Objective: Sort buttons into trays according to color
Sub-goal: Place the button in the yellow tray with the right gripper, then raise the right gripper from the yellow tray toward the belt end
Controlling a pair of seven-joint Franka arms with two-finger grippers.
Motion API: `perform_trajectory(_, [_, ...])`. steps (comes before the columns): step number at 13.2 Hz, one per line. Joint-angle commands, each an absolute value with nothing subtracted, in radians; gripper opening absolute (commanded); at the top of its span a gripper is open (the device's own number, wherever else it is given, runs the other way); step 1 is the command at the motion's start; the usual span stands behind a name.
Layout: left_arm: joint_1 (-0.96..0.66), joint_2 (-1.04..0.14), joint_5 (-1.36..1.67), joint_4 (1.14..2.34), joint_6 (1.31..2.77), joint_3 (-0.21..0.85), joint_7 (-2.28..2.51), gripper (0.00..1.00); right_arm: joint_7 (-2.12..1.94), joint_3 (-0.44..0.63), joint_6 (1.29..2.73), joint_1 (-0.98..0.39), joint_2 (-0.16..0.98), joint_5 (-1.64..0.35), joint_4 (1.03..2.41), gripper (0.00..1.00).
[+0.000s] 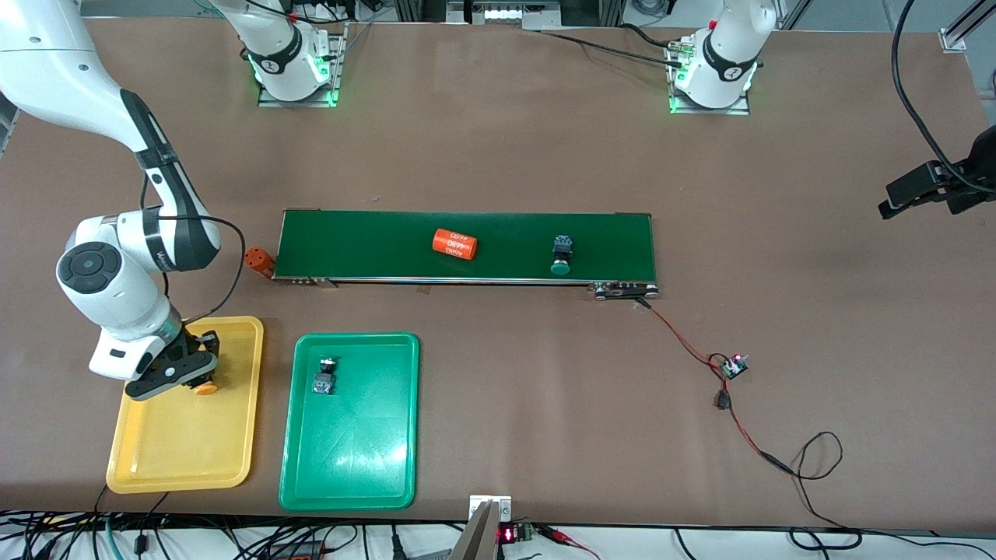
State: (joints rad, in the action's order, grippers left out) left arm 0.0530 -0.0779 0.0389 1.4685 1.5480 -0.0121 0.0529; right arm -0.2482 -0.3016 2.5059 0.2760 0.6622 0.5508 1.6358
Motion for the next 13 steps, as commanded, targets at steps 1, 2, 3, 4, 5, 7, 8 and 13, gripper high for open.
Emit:
perform_trajectory(1, [0.058,-0.078,0.032,1.476,1.562,-0.012,0.040,1.00,-0.244,-0.316,2.514,0.282,0.663,0.563,1.632,0.85])
perform_trajectory(2, [0.058,-0.080,0.032,1.476,1.560,-0.012,0.040,1.00,-0.242,-0.316,2.514,0.281,0.661,0.561,1.632,0.98])
perform_trajectory(3, [0.058,-0.078,0.032,1.476,1.560,-0.012,0.040,1.00,-0.239,-0.316,2.513,0.278,0.661,0.560,1.635,1.00])
perform_trajectory(4, [0.058,-0.080,0.032,1.476,1.559,-0.014,0.040,1.00,-0.239,-0.316,2.510,0.278,0.658,0.560,1.637,1.00])
perform_trajectory(5, [0.058,-0.078,0.032,1.476,1.559,-0.012,0.040,1.00,-0.238,-0.316,2.508,0.276,0.655,0.558,1.637,1.00])
perform_trajectory(7, [0.058,-0.078,0.032,1.476,1.557,-0.012,0.040,1.00,-0.192,-0.321,2.484,0.273,0.644,0.557,1.643,1.00])
perform_trajectory(8, [0.058,-0.080,0.032,1.476,1.557,-0.012,0.040,1.00,-0.149,-0.325,2.444,0.265,0.628,0.552,1.644,1.00])
perform_trajectory(13, [0.058,-0.080,0.032,1.474,1.557,-0.012,0.040,1.00,-0.002,-0.331,2.137,0.144,0.470,0.329,1.646,1.00])
